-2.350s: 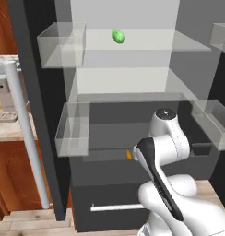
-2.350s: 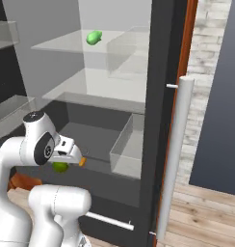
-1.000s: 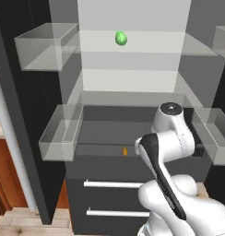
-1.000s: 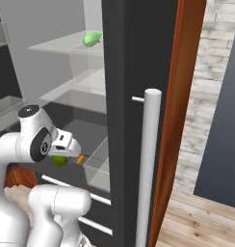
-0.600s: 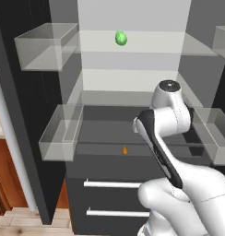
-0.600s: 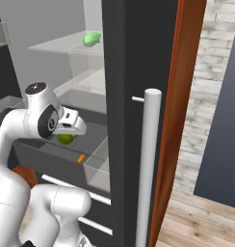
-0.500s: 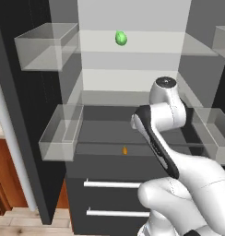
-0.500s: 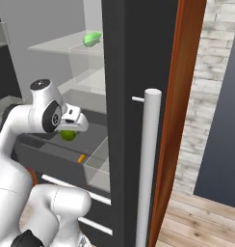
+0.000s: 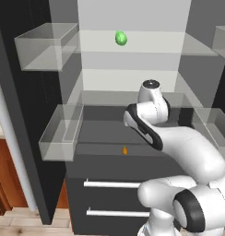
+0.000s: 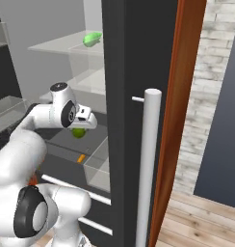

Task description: Place the carrot and lime inside the fridge drawer. Close the drawer after placing the vegetables.

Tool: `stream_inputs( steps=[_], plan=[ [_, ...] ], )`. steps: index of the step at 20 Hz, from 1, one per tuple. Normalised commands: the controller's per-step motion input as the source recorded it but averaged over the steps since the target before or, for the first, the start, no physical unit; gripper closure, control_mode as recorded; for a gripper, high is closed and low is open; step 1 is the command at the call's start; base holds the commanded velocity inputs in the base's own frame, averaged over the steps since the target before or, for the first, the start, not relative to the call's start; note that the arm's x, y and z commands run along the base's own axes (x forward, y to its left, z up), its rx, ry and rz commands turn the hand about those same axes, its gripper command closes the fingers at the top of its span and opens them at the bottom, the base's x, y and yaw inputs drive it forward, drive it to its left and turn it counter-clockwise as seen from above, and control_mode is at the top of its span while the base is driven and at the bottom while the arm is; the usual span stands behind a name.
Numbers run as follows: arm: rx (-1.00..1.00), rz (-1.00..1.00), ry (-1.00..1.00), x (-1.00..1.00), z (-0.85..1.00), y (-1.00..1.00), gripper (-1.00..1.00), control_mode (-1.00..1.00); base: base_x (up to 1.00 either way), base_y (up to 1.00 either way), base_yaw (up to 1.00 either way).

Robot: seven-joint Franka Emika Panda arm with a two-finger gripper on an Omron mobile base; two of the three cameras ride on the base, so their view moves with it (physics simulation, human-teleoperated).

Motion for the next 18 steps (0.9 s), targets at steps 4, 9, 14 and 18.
stream_inputs(
  steps=[4,9,14,18],
  plan=[
    [0.00,0.00,0.06,0.49,-0.75,-0.05,1.00,-1.00,0.00,0.00,0.00],
    [0.00,0.00,0.09,0.43,-0.66,-0.04,1.00,-1.00,0.00,0.00,0.00],
    [0.00,0.00,0.14,0.14,-0.61,-0.10,1.00,-1.00,0.00,0.00,0.00],
    [0.00,0.00,0.13,-0.01,-0.41,-0.15,1.00,-1.00,0.00,0.00,0.00]
  ],
)
